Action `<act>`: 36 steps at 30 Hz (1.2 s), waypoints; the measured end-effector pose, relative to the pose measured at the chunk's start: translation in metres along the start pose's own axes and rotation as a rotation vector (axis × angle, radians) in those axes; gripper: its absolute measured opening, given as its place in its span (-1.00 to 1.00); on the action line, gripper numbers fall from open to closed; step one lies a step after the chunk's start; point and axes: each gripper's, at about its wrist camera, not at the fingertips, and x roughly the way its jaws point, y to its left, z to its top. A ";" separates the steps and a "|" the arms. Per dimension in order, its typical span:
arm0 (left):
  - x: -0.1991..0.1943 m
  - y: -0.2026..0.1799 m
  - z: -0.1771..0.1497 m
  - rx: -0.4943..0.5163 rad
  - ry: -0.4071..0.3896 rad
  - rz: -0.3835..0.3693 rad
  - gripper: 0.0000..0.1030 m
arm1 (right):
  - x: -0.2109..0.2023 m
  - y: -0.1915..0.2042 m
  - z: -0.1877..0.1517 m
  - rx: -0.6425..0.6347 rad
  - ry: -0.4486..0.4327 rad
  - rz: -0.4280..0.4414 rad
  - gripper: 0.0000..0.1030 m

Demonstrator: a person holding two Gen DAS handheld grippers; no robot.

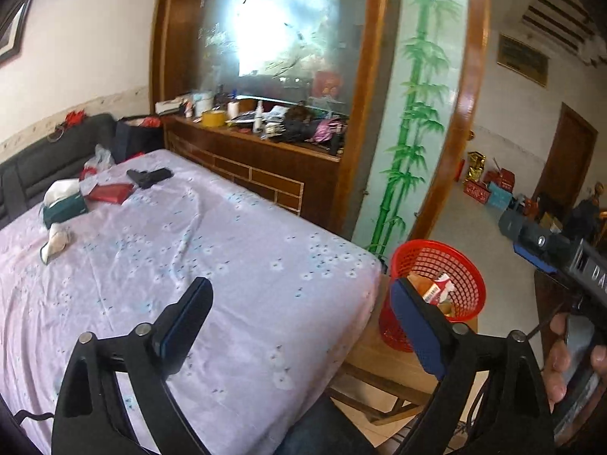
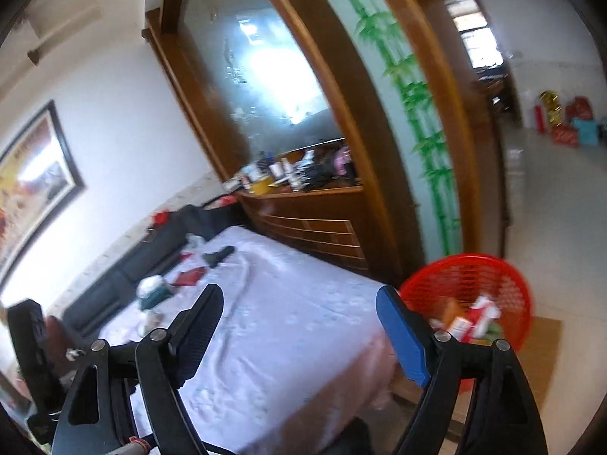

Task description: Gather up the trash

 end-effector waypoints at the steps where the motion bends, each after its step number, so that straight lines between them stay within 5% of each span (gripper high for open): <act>1: 0.001 -0.006 -0.001 0.004 0.000 -0.006 0.83 | -0.006 -0.001 -0.003 -0.011 -0.003 -0.030 0.71; 11: 0.008 -0.055 -0.006 0.075 0.051 -0.065 0.85 | -0.050 -0.028 -0.016 -0.062 -0.020 -0.304 0.73; 36: 0.026 -0.072 -0.008 0.115 0.103 -0.064 0.85 | -0.055 -0.043 -0.021 -0.054 0.022 -0.359 0.73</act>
